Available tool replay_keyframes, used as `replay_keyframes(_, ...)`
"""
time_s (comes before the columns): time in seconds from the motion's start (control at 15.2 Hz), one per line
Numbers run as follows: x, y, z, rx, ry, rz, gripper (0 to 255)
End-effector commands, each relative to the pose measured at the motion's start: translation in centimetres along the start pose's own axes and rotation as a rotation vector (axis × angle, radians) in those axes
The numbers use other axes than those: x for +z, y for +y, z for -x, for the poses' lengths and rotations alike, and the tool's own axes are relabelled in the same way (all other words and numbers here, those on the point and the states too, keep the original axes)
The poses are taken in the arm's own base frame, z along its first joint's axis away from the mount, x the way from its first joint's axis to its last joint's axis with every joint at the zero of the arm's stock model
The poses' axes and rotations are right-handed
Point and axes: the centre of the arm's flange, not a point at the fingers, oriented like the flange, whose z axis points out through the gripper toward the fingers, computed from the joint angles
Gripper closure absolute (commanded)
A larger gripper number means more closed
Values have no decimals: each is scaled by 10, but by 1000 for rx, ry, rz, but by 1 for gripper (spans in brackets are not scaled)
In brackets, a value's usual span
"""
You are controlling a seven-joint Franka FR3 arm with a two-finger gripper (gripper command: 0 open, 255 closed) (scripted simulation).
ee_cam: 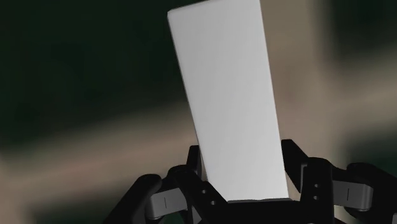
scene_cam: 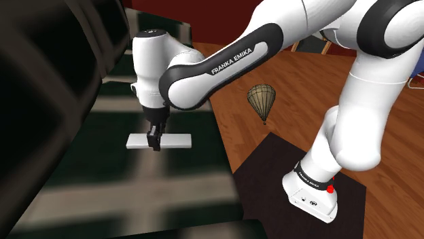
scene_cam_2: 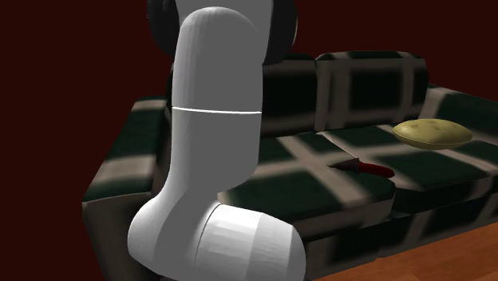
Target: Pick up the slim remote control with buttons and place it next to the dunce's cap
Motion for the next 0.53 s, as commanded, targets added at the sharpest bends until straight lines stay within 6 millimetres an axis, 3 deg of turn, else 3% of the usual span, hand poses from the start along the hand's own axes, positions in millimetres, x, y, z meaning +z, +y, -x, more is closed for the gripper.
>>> replay_keyframes(0.0,-3,26,7,-1,0,0,255)
replay_keyframes(0.46,-5,117,22,-1,0,0,255)
